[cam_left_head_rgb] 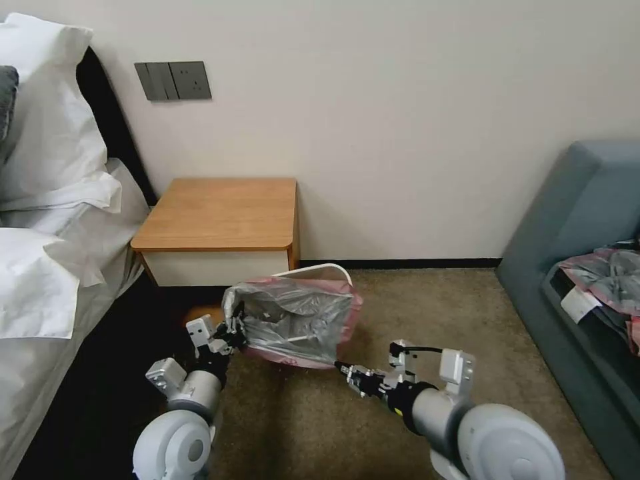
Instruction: Pick up the garbage bag from the table and place it over the trash can.
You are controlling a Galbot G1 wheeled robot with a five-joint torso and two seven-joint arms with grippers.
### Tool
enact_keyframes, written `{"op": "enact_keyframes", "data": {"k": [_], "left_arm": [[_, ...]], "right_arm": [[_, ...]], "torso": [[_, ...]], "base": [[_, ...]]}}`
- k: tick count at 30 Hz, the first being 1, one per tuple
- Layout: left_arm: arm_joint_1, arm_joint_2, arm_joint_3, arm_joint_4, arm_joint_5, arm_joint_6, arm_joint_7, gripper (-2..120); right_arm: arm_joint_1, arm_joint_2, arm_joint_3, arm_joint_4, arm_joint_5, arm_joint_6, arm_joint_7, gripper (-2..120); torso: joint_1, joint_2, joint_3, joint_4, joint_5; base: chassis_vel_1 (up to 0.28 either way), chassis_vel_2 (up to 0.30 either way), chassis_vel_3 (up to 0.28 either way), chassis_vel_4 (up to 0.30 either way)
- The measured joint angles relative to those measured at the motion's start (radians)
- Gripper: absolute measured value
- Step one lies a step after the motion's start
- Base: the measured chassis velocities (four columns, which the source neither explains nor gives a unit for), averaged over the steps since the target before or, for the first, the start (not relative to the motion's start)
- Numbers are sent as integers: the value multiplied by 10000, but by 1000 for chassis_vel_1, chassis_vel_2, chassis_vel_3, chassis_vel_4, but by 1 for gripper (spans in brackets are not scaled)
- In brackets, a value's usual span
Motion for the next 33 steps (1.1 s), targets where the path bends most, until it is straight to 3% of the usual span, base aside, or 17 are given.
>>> {"op": "enact_keyframes", "data": {"k": [1, 4, 5, 7, 9, 10, 12, 13, 17, 21, 28, 33], "left_arm": [[0, 0, 0, 0, 0, 0, 0, 3], [3, -10, -195, 46, -218, -1, -48, 3], [3, -10, -195, 46, -218, -1, -48, 3], [23, 5, -268, 46, -380, 13, -69, 3], [49, 27, -358, 40, -579, 29, -128, 3], [49, 27, -358, 40, -579, 29, -128, 3], [49, 27, -380, 34, -701, 31, -163, 3], [49, 27, -380, 34, -701, 31, -163, 3], [61, -8, -219, 113, -763, -295, -161, 3], [62, -48, -80, 168, -1003, -530, -274, 3], [106, -86, -23, 117, -1059, -648, -274, 3], [85, -134, 85, -1, -1156, -657, -273, 3]], "right_arm": [[0, 0, 0, 0, 0, 0, 0, 48], [-597, 130, 1022, 49, -1326, -186, -2174, 64], [-597, 130, 1022, 49, -1326, -186, -2174, 64], [-815, 170, 1374, 49, -2375, -105, -3305, 70], [-967, 264, 2005, 49, -3472, 261, -5061, 82], [-967, 264, 2005, 49, -3472, 261, -5061, 82], [-753, 398, 2150, 50, -4287, 1219, -6149, 93], [-753, 398, 2150, 50, -4287, 1219, -6149, 93], [243, 1001, 1068, -744, -7131, 3831, -7207, 100], [479, 1901, 25, -1742, -8735, 4817, -7343, 100], [651, 3229, -819, -3210, -9411, 6079, -7303, 100], [770, 3620, -963, -3567, -9371, 6231, -7025, 100]], "torso": [[0, 0, 0, 0, 0], [0, 0, 0, 0, 0], [0, 0, 0, 0, 0], [0, 0, 0, -1, 0], [0, 0, 0, 0, 0], [0, 0, 0, 0, 0], [0, 0, 0, -1, 1], [0, 0, 0, -1, 1], [0, 0, 1, 4, 4], [0, 0, 2, 2, 1], [0, -1, 2, 2, -2], [0, -1, 2, 2, -2]], "base": [[0, 0, 0, 0], [0, 0, 0, 0], [0, 0, 0, 0], [0, 0, 0, 0], [0, 0, 0, 0], [0, 0, 0, 0], [0, 0, 0, 0], [0, 0, 0, 0], [0, 0, 0, 0], [0, 0, 0, 0], [0, 0, 0, 0], [0, 0, 0, 0]]}}
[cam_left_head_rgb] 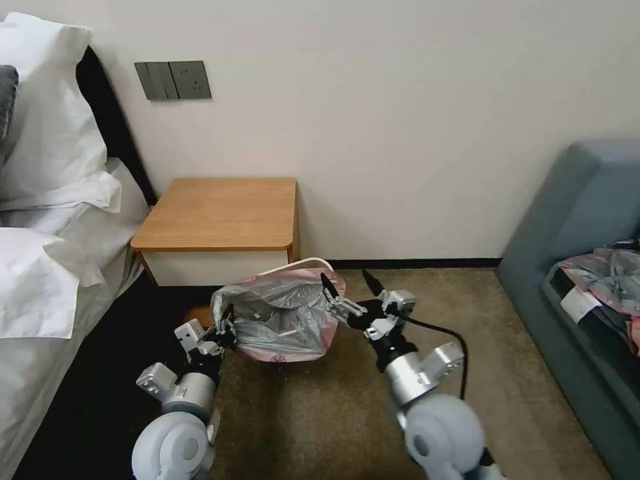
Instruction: Pick up the garbage bag from the table and place it over the trash can.
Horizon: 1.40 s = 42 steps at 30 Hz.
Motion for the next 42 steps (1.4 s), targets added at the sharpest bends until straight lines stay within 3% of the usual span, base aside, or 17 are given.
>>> {"op": "enact_keyframes", "data": {"k": [7, 22, 27, 31, 42], "left_arm": [[-17, -67, 86, -97, -271, -3, -33, 3], [-7, -107, 170, -129, -315, 57, -131, 3], [-12, -107, 167, -95, -308, 98, -121, 3], [-33, -93, 173, -95, -306, 119, -102, 3], [12, -76, 195, -68, -252, 117, -12, 3]], "right_arm": [[-9, 39, 72, -73, 106, 59, 141, 96], [-54, -102, 160, -239, -377, 810, -262, 36], [-52, -100, 159, -266, -505, 854, -364, 23], [-23, -105, 157, -277, -510, 854, -380, 3], [84, -139, 154, -226, -465, 819, -377, 0]], "torso": [[0, 0, -1, -1, 0], [0, 0, -1, -1, 2], [0, 0, -1, -1, 2], [0, 0, -1, -1, 2], [0, 0, -1, -1, 3]], "base": [[0, 0, 0, 0], [0, 0, 0, 0], [0, 0, 0, 0], [0, 0, 0, 0], [0, 0, 0, 0]]}}
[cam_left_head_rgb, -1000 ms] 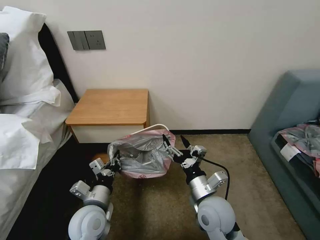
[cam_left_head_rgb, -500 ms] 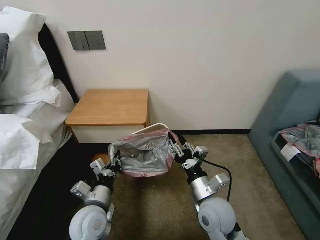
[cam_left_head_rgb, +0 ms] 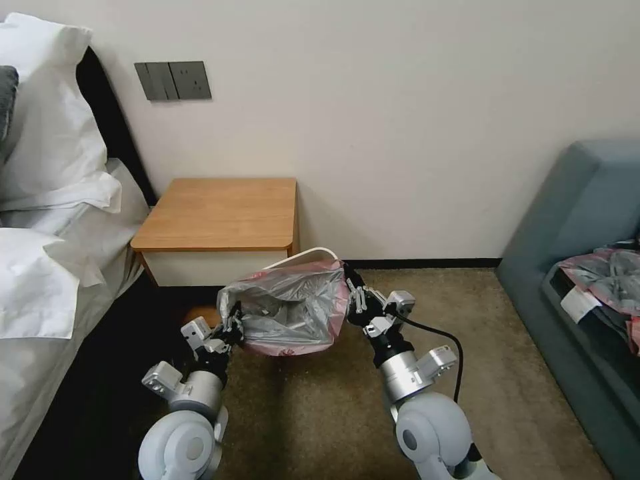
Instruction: Pick up the garbage bag from the table and place it over the trash can.
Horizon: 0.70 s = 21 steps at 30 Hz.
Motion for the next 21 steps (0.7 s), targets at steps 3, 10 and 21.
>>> {"op": "enact_keyframes", "data": {"k": [3, 10, 21], "left_arm": [[59, 31, 4, 1, 99, -22, 181, 3], [107, 60, -58, 9, 145, -64, 526, 3], [149, 92, -130, 96, 274, -68, 1132, 3]], "right_arm": [[253, -104, 59, 45, 156, -148, 81, 0], [854, -620, 298, -222, 608, -601, 160, 0], [1731, -1550, 337, -616, 1092, -1225, 158, 0]], "torso": [[0, 0, 0, 0, 0], [0, 0, 0, 0, 1], [0, 0, 1, 1, 0]], "base": [[0, 0, 0, 0], [0, 0, 0, 0], [0, 0, 0, 0]]}}
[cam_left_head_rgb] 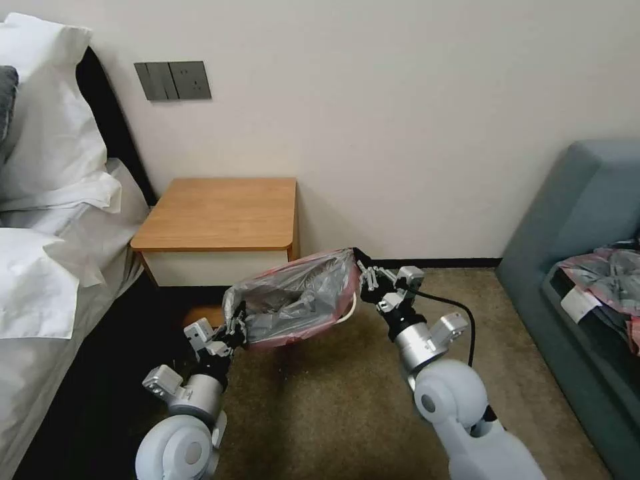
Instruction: Pick up the garbage bag from the table and place it over the trash can.
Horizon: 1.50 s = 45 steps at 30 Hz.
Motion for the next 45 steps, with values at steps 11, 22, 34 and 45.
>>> {"op": "enact_keyframes", "data": {"k": [11, 22, 34, 45], "left_arm": [[-78, 2, -131, 53, -338, 0, 119, 3], [-229, 12, -444, 81, -1600, 244, 136, 3], [-287, 20, -562, 125, -1912, 263, 156, 3], [-302, -74, -488, 121, -1972, 243, 113, 3]], "right_arm": [[-315, -515, 104, 109, 323, -309, -60, 0], [-1094, -526, 443, 424, 271, -337, -526, 0], [-1647, 80, 1047, 1381, 1622, -423, -36, 17], [-1629, 867, 1301, 3310, 9237, -1336, 2891, 57]], "torso": [[0, 0, 0, -1, 0], [0, 0, 0, -1, 0], [0, 0, 0, -1, -1], [0, 0, -1, 0, -2]], "base": [[0, 0, 0, 0], [0, 0, 0, 0], [0, 0, 0, 0], [0, 0, 0, 0]]}}
